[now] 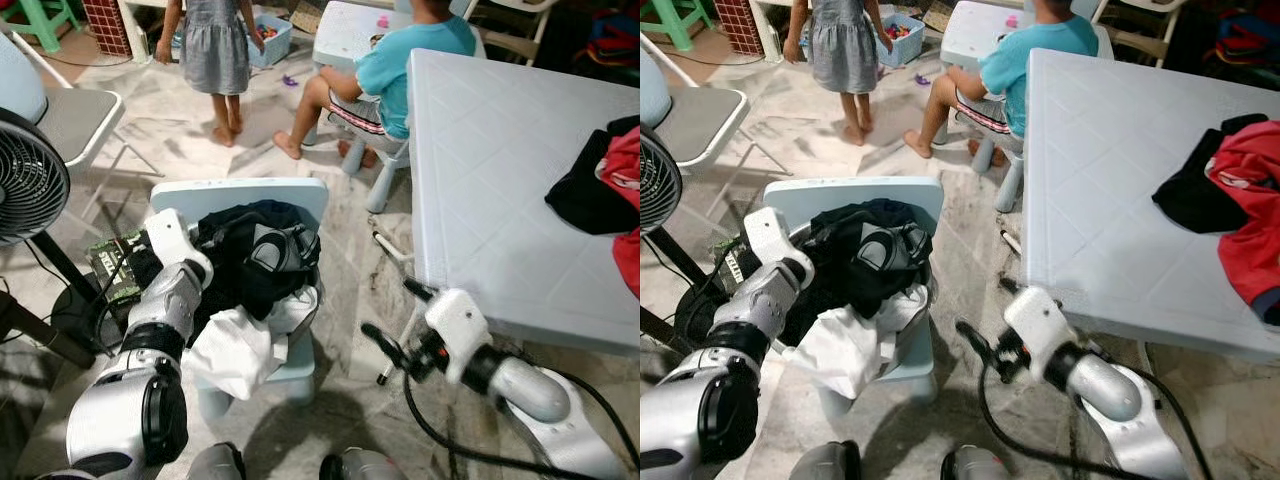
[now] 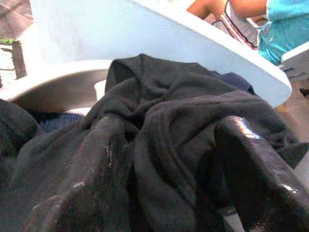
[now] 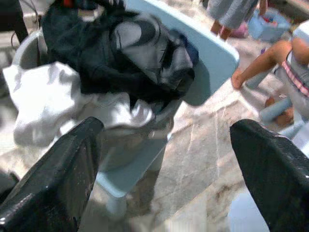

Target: Hang hanger

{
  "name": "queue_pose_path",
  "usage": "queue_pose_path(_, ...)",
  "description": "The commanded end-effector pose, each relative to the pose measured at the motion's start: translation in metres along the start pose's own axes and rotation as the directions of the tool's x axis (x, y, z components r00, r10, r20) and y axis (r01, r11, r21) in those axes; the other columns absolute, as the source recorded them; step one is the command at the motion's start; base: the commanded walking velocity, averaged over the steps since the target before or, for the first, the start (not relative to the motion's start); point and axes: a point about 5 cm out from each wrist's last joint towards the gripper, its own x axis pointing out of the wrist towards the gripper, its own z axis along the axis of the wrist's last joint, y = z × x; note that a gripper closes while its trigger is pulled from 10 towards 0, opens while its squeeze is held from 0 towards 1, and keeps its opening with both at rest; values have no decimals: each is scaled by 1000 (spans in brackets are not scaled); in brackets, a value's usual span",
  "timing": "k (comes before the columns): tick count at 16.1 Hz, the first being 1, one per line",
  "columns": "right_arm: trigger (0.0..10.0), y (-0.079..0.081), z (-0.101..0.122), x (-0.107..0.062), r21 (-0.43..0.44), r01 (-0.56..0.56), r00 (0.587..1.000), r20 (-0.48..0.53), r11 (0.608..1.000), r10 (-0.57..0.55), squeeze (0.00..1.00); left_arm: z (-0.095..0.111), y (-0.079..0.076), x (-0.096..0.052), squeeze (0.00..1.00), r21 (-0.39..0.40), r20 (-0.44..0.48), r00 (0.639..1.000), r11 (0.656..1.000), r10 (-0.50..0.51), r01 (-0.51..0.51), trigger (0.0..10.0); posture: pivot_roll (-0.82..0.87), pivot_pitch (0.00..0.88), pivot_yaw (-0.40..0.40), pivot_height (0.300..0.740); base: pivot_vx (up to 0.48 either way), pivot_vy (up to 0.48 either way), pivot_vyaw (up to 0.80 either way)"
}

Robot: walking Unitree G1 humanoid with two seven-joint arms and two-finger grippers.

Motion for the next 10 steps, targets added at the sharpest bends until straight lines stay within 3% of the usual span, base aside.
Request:
queue_pose_path(1,10000,-5,3,-7,-8,11,1000,3,1000,-11,0,-4,-2,0,1000,4,-17,1000,1000,-13,13,10000,-218,140,-119,740,0,0,0)
queue_pose_path(4,10000,-6,3,-14,-16,-2,1000,-17,1000,2,0,-6,-2,1,1000,-20,-26,1000,1000,-12,12,10000,-245,157,-134,740,0,0,0)
queue_pose_path(5,10000,-5,4,-15,-23,-8,1000,-20,1000,7,0,-7,-2,1,973,-34,-33,999,999,-14,13,8863,-250,160,-134,740,0,0,0)
queue_pose_path(6,10000,-6,5,-18,-28,-9,1000,-23,1000,9,0,-7,-3,2,494,-40,-35,999,999,-20,18,2078,-259,162,-139,740,0,0,0)
queue_pose_path(7,10000,-6,5,-19,-28,-7,1000,-26,1000,6,0,-6,-3,2,153,-42,-33,999,999,-22,21,0,-262,164,-140,740,0,0,0)
queue_pose_path(8,10000,-7,5,-22,-30,-7,999,-33,1000,6,0,-5,-5,3,0,-46,-36,999,998,-41,39,0,-273,169,-146,740,0,0,0)
queue_pose_path(10,10000,-7,5,-26,-34,-10,999,-44,999,8,0,-5,-7,3,0,-37,-39,998,998,-55,53,0,-282,173,-151,740,0,0,0)
